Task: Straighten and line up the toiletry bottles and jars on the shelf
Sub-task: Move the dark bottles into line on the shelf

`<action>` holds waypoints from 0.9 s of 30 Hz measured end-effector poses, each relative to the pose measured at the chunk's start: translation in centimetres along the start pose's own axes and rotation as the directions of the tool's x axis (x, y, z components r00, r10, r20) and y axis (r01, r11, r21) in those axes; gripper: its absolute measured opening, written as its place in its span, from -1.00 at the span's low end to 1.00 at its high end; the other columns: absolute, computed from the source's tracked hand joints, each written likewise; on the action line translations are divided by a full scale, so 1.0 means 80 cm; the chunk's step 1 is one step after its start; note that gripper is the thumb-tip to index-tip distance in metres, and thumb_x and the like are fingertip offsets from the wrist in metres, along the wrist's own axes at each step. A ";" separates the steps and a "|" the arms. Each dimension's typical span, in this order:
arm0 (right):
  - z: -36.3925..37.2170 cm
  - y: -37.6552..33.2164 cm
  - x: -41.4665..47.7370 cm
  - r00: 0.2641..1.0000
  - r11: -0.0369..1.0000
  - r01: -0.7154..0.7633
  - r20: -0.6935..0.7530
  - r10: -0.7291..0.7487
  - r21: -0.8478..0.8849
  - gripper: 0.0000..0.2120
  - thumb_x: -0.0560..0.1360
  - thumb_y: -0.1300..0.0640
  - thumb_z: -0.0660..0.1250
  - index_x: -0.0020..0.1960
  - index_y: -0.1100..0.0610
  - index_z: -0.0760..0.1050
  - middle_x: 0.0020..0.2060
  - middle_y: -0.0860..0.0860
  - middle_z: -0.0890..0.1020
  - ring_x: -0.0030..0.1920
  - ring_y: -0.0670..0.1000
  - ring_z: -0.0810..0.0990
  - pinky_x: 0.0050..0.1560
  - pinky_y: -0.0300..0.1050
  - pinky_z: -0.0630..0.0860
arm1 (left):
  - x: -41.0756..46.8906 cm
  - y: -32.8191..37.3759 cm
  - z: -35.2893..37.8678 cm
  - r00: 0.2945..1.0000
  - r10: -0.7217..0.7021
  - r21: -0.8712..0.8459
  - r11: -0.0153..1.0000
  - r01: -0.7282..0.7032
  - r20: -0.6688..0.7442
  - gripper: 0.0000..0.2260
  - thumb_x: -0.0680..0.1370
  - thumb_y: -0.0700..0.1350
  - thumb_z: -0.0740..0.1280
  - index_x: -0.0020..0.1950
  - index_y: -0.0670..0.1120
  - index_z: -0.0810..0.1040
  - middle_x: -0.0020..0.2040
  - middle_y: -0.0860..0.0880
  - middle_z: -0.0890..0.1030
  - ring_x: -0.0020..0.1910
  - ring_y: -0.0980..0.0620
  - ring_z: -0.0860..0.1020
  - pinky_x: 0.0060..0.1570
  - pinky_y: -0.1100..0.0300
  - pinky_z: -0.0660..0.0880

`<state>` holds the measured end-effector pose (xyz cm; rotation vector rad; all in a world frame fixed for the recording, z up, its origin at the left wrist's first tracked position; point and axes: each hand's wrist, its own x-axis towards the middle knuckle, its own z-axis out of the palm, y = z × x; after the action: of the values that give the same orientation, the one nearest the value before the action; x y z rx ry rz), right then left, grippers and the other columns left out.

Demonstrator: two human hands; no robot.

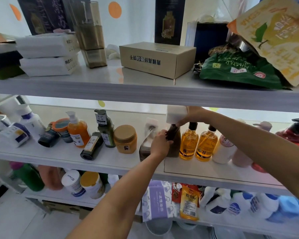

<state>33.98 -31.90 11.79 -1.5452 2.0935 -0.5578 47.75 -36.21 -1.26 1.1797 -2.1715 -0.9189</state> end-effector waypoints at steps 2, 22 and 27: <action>-0.001 0.000 0.004 1.000 1.000 0.002 0.013 -0.002 -0.002 -0.39 0.33 0.13 0.53 0.30 0.16 0.35 0.09 0.03 0.48 0.10 0.00 0.42 0.07 -0.15 0.39 | -0.002 0.001 0.000 1.000 0.003 0.014 1.000 -0.003 -0.006 -0.64 0.54 -0.16 0.35 0.32 -0.16 0.42 0.23 -0.13 0.51 0.24 -0.07 0.47 0.14 0.13 0.44; 0.067 -0.117 0.054 0.926 0.772 0.282 -0.047 -0.374 -0.570 -0.61 0.58 -0.02 0.20 0.35 0.11 0.33 0.27 0.04 0.47 0.19 0.04 0.48 0.26 -0.10 0.34 | -0.001 -0.059 -0.040 0.910 -0.413 0.276 0.880 0.387 0.042 -0.34 0.44 0.20 0.38 0.35 -0.18 0.30 0.24 -0.15 0.51 0.16 -0.11 0.53 0.05 0.11 0.53; 0.080 -0.127 0.074 0.970 0.772 0.169 -0.034 -0.240 -0.613 -0.59 0.59 0.03 0.18 0.40 0.11 0.30 0.28 0.03 0.47 0.20 0.06 0.50 0.26 -0.10 0.36 | -0.001 -0.080 -0.041 0.913 -0.406 -0.019 0.913 0.407 0.033 -0.48 0.42 0.19 0.42 0.16 -0.16 0.44 0.07 -0.11 0.57 0.01 -0.05 0.57 0.06 0.08 0.57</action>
<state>44.04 -40.69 11.70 -2.1594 2.3405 -0.0128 53.37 -39.73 -3.98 1.6541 -1.9600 -1.1322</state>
